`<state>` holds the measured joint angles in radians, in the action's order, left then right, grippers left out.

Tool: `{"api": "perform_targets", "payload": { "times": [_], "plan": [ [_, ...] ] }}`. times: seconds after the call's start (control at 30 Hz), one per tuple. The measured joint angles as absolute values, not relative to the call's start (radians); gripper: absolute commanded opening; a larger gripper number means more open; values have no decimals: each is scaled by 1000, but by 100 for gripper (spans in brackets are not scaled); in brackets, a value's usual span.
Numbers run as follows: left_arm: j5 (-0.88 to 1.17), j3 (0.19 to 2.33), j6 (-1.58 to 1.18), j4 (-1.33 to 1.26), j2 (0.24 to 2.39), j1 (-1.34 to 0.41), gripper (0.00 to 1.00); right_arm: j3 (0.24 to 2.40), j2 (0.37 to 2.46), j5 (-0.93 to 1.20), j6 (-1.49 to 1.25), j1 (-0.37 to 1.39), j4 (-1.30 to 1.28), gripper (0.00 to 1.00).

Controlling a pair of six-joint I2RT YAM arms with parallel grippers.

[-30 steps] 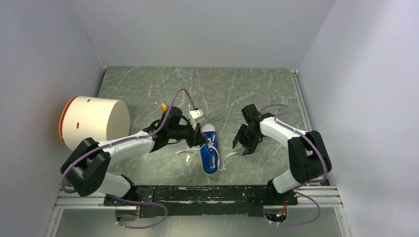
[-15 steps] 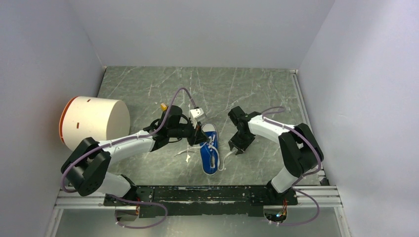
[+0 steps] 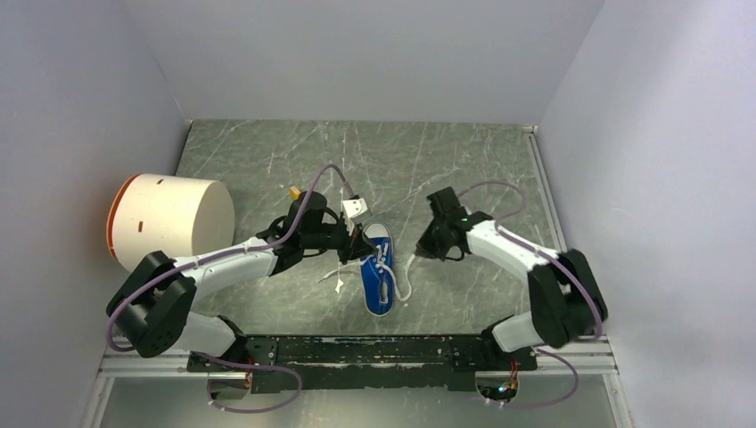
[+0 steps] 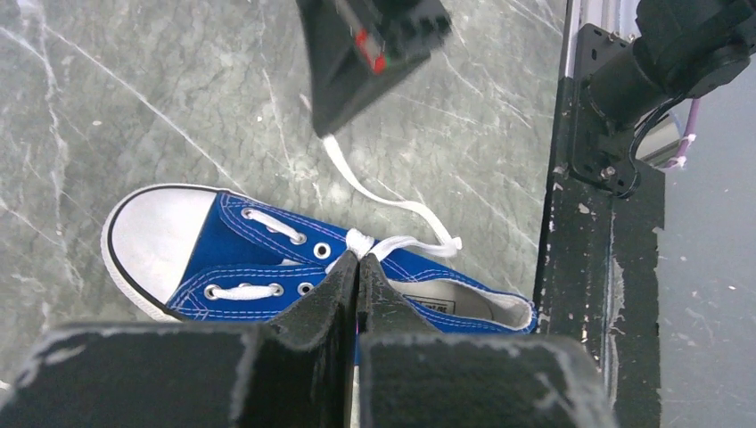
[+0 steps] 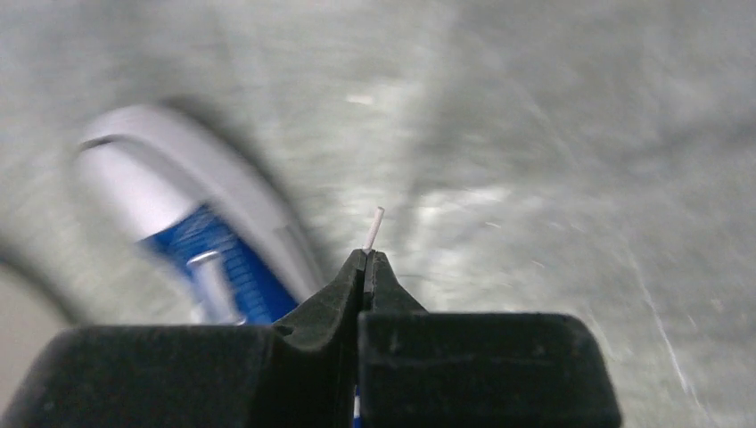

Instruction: Tie the shoes

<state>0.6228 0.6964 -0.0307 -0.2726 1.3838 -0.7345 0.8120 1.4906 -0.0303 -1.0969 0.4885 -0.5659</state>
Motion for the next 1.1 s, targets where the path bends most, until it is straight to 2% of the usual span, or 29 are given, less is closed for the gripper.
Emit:
{"api": "perform_targets", "payload": {
  "times": [0.1, 0.2, 0.4, 0.5, 0.8, 0.93, 1.1],
  "plan": [
    [624, 687, -8, -291, 1386, -735, 5, 759, 1371, 108, -938, 424, -346, 0],
    [625, 657, 4, -336, 1386, -735, 5, 780, 1365, 295, -804, 369, -139, 0],
    [624, 601, 12, -422, 1405, -735, 5, 998, 1625, 665, -661, 379, 115, 0],
    [623, 582, 16, -463, 1406, -735, 5, 1118, 1761, 779, -622, 419, 157, 0],
    [610, 543, 73, -481, 1343, -736, 5, 1441, 2054, 957, -581, 653, 52, 0],
    [609, 528, 105, -477, 1320, -736, 5, 1538, 2149, 1010, -527, 717, -130, 0],
    [606, 499, 115, -477, 1299, -736, 5, 1555, 2218, 1041, -442, 745, -371, 0]
  ]
}}
